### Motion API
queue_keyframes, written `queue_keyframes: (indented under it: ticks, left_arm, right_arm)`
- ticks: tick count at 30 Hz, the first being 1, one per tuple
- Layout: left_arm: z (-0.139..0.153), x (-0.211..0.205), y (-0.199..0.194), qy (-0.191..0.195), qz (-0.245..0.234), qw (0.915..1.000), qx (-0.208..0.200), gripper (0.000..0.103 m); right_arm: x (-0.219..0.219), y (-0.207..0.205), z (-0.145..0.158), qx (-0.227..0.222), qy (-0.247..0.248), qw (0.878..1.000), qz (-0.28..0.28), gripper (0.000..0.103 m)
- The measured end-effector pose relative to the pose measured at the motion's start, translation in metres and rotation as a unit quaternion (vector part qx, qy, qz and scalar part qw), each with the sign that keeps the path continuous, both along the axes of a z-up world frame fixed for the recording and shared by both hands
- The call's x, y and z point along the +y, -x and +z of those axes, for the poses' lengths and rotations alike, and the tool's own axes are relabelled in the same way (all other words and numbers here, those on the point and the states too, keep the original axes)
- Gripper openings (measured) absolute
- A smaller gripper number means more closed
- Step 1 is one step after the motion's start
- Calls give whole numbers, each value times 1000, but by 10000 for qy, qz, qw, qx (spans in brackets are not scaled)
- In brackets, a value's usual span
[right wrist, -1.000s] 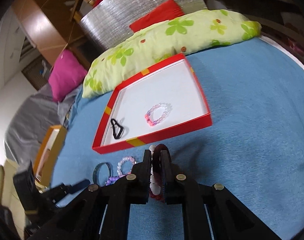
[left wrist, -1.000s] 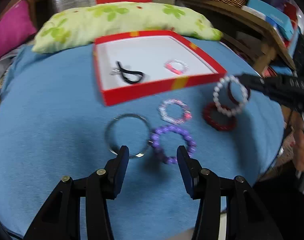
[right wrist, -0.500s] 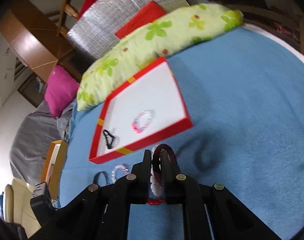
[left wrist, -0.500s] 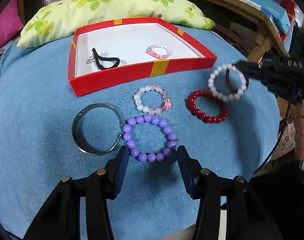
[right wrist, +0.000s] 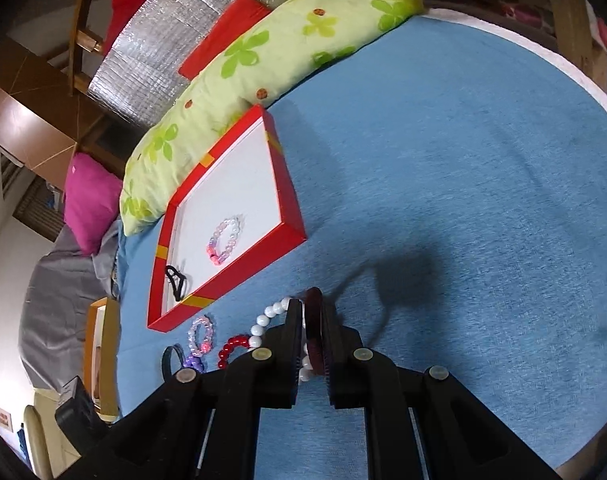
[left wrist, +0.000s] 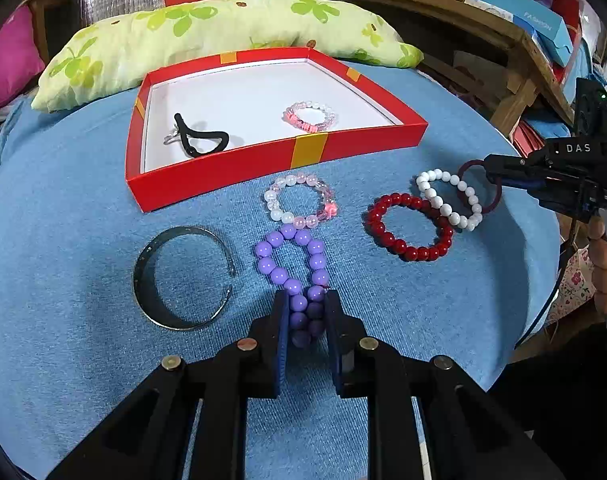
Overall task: Organize jewelry
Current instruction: 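Grasp the purple bead bracelet with the left tool while the right tool grasps the maroon ring, then carry the purple bracelet and maroon ring into the red box and release both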
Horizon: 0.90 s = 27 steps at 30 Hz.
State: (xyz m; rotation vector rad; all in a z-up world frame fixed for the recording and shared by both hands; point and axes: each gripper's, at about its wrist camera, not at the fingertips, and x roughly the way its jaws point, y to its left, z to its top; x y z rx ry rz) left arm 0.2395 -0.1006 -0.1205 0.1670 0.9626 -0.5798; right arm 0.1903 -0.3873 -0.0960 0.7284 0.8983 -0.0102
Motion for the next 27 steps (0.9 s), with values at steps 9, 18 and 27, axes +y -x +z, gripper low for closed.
queue_keyframes:
  ticks: [9,18,27]
  left_arm:
    - [14,12,7,204,-62,9996,-168,9]
    - [20,18,8,304,-18,9993,-236,9]
    - [34,20,10,415,13,9979,-492,9]
  right_arm:
    - [2,4,9,-186,113,9998,-32,10]
    - [5,1,9,-180,157,9997,-20,10]
    - [10,5,21,-539,135,9984,88,10]
